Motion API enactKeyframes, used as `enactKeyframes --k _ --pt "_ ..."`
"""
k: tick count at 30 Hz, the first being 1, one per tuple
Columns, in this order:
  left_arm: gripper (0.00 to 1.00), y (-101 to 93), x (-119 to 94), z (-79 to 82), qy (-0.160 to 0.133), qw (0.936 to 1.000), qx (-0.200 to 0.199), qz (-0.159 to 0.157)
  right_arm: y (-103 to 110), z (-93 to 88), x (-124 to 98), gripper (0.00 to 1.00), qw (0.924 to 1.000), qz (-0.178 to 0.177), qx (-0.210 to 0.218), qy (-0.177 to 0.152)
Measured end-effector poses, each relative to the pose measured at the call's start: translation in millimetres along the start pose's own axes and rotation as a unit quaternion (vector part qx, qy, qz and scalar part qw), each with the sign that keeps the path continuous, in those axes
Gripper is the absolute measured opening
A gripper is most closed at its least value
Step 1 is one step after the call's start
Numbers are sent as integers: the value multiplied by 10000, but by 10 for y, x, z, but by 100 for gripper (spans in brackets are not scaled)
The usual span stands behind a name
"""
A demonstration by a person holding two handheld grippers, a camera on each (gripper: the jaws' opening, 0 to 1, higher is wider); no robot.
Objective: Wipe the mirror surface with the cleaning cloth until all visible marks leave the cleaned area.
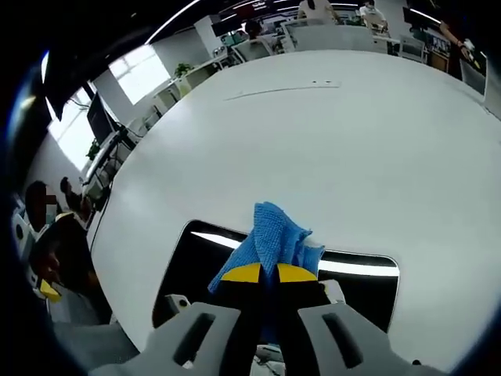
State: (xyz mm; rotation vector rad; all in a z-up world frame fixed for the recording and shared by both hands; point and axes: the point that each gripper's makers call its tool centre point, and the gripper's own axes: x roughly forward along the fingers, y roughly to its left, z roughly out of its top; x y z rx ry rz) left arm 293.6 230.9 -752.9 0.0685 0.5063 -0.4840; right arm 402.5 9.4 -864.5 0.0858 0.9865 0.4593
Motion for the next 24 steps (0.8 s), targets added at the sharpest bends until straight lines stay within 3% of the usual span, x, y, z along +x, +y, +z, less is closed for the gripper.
enactKeyframes --k 11,24 --pt "99 21 18 11 32 10000 -4 -71 169 41 86 0 9999 77 112 20" --pt "99 91 -15 52 40 9999 -36 -145 501 120 255 0 9996 204 -149 123"
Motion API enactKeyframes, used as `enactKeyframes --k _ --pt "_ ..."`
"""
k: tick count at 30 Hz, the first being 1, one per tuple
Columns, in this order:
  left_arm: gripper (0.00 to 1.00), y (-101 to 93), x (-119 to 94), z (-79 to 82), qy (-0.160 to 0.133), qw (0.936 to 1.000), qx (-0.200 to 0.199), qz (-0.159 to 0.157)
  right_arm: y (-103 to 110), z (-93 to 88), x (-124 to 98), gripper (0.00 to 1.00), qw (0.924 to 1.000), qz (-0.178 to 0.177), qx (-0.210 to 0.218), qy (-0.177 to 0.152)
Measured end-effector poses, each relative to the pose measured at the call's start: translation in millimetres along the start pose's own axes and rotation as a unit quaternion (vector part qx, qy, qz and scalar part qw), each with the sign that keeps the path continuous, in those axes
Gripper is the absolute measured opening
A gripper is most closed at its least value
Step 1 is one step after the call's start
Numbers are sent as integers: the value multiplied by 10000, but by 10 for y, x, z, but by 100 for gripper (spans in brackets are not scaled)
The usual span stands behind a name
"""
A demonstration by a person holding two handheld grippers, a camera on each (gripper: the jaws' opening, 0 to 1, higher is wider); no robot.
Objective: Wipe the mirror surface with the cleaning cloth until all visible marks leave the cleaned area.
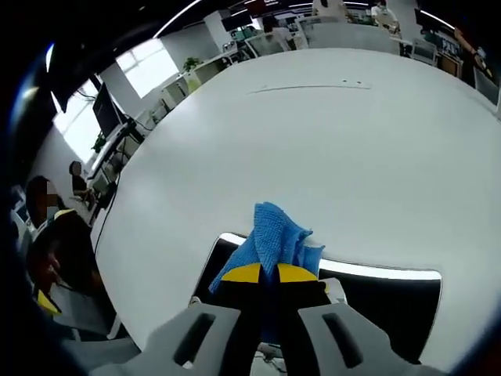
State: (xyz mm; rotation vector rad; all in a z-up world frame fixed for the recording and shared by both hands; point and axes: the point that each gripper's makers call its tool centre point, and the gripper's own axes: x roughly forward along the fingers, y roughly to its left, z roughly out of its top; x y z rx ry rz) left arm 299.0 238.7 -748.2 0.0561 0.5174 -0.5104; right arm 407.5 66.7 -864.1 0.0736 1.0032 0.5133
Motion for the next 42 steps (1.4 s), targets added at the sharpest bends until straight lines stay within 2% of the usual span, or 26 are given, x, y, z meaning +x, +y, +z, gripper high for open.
enactKeyframes --k 8,15,25,42 --pt "99 64 -20 -58 18 10000 -23 -46 115 43 66 0 10000 11 -78 -14" --pt "99 48 -2 -11 22 9998 64 -178 259 87 152 0 9998 92 -188 1" --pt "98 160 -4 8 -20 9998 57 -171 244 83 148 0 9998 30 -206 -7" --pt "98 49 24 51 -33 9997 144 -213 330 -124 41 0 9999 56 -155 2"
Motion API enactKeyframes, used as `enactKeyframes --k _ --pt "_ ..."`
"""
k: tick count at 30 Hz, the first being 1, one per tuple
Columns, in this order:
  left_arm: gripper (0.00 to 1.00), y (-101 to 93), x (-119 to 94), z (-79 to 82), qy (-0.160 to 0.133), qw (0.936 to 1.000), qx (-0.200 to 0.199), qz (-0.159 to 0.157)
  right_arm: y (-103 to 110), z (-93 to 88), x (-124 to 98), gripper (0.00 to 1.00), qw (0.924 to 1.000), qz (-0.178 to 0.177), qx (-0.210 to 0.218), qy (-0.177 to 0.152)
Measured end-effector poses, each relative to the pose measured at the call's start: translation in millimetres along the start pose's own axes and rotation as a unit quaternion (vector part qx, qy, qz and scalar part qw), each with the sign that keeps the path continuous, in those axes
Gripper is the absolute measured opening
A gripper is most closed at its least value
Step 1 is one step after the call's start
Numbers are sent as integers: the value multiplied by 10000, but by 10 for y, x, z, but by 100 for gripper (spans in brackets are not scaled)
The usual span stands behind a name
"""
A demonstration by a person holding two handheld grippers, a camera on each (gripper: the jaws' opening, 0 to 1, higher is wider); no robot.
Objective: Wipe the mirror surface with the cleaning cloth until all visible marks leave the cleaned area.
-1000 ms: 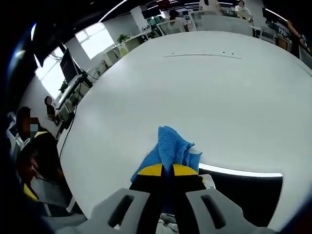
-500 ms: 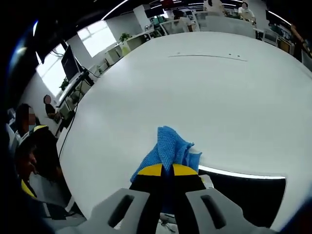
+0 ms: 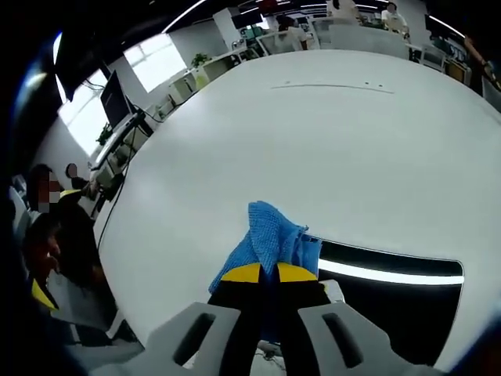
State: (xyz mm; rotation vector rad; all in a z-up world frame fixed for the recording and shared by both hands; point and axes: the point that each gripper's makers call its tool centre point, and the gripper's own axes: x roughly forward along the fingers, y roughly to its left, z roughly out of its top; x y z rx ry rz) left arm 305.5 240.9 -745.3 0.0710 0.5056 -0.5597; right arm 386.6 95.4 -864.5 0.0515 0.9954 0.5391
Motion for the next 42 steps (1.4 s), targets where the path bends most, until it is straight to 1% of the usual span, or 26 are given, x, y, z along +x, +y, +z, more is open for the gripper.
enactKeyframes --k 3,6,10,13,18,23,25,30,32,35,39,42 --pt "98 -25 -14 11 -12 10000 7 15 28 -37 -19 0 10000 32 -49 -6" --pt "98 -43 -19 -14 11 10000 18 26 54 -80 -40 0 9999 70 -92 16" --pt "98 -68 -28 -40 42 10000 36 26 93 -135 -64 0 9999 129 22 100" --pt "98 -82 -37 -48 49 10000 72 32 124 -169 -75 0 9997 129 -110 146" --pt "98 -84 -58 -58 66 9999 57 80 197 -236 -100 0 9992 242 -170 258" --pt "98 -114 -64 -64 81 9999 45 93 172 -224 -95 0 9990 312 -188 246" --pt "98 -122 -60 -64 72 9999 51 93 184 -226 -97 0 9986 296 -367 227" --pt "97 -137 -49 -64 74 9999 59 89 165 -225 -110 0 9982 371 -418 193" --pt "97 -144 -35 -65 86 9999 71 90 121 -229 -122 0 9984 352 -385 203" --pt "97 -167 -6 -39 52 9999 46 83 56 -246 -151 0 9992 334 -90 205" --pt "97 -217 49 -19 37 10000 53 47 8 -264 -174 0 9992 337 -39 210" --pt "97 -265 85 3 31 10000 83 14 -42 -285 -214 0 9993 298 -106 214"
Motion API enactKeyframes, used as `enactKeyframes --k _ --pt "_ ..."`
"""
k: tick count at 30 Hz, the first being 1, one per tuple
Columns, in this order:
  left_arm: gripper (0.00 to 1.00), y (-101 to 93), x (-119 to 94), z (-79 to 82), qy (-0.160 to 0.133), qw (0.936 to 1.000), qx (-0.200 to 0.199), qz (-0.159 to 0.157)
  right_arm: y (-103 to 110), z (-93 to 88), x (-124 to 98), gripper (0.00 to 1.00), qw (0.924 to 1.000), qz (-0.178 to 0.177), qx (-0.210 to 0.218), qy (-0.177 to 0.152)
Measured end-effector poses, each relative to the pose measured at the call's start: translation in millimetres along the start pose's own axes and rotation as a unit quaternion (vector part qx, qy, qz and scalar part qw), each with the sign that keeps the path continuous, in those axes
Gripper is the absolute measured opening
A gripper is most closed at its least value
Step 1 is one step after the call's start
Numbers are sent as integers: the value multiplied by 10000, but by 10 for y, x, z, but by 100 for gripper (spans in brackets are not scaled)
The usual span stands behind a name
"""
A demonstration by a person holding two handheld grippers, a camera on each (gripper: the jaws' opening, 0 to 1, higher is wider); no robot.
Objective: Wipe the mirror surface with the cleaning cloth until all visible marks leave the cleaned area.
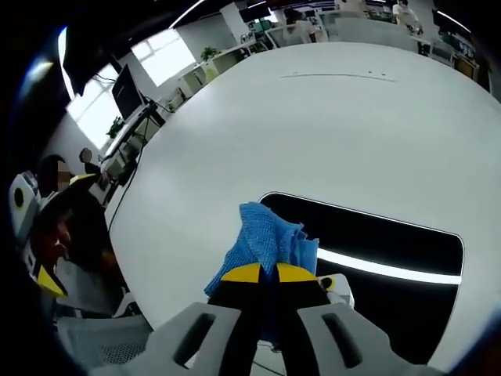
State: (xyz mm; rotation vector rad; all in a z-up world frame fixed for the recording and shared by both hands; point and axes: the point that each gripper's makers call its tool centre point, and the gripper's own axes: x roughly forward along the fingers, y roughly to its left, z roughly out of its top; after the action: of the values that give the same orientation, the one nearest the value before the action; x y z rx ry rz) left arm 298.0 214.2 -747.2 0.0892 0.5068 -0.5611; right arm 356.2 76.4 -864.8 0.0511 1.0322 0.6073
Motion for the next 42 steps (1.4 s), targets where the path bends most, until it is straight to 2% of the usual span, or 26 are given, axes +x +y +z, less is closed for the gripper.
enactKeyframes --k 17,22,33,42 --pt "97 -166 148 -17 -65 10000 -61 1 -355 -108 -207 0 9999 -82 13 -101" --pt "97 -274 182 -7 -84 9999 -59 2 -466 -143 -282 0 9999 -88 63 -134" --pt "97 -370 195 -46 -56 9999 -61 121 -721 -225 -431 0 9997 -148 100 -166" --pt "97 -460 180 -67 -73 9992 -111 372 -925 -287 -554 0 9998 -121 53 -152"
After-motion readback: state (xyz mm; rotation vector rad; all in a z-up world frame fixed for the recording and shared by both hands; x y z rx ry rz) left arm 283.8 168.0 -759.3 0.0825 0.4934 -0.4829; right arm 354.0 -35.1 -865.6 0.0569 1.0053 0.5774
